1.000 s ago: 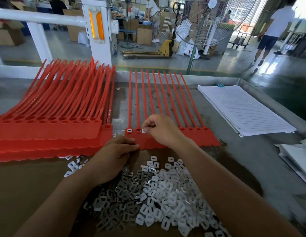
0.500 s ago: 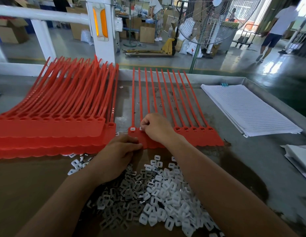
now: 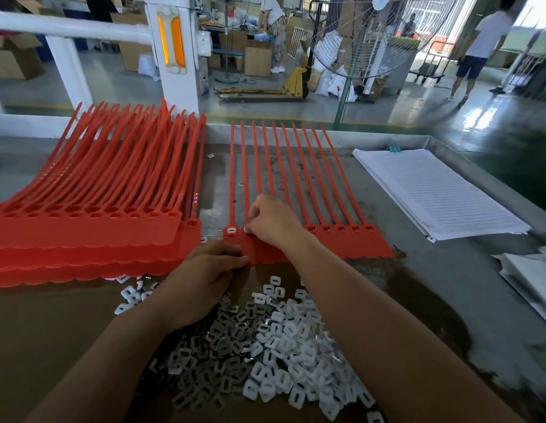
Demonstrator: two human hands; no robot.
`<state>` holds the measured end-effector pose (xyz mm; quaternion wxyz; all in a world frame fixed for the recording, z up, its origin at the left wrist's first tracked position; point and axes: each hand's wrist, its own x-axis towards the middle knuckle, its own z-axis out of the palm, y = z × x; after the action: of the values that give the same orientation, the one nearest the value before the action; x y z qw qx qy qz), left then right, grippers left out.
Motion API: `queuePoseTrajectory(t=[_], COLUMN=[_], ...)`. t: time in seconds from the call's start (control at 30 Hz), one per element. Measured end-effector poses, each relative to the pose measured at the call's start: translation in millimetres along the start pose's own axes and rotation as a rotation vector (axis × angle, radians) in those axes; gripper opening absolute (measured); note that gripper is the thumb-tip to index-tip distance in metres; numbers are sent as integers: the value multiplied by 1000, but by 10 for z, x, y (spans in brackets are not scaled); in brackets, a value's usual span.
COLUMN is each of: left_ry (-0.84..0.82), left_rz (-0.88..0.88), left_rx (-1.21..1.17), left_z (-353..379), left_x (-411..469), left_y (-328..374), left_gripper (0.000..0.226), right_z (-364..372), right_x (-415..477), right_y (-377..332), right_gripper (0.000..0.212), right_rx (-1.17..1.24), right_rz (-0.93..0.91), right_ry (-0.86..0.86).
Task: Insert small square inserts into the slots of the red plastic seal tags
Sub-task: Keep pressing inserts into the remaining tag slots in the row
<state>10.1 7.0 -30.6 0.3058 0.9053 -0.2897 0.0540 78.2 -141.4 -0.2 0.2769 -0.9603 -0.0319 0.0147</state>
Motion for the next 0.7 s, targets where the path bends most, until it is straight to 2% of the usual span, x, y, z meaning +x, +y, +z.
queuePoseTrajectory(t=[0.23, 0.4, 0.5, 0.57, 0.7], left_ry=[7, 6, 3, -1, -5], left_rz=[-6, -15, -21, -20, -17], left_rx=[-9, -10, -7, -4, 13], left_z=[12, 20, 16, 10, 8], left_x=[-9, -15, -20, -21, -18], left_y=[18, 18, 15, 18, 17], left_gripper=[36, 36, 37, 37, 37], right_z=[0, 32, 27, 8, -64], right_x=[111, 133, 131, 105, -15], right_y=[5, -26, -12, 12, 66], right_gripper=[10, 22, 13, 21, 10], right_rx=[12, 25, 23, 10, 89], right_rz=[88, 131, 122, 92, -7], right_ry=[-69, -67, -85, -91, -70])
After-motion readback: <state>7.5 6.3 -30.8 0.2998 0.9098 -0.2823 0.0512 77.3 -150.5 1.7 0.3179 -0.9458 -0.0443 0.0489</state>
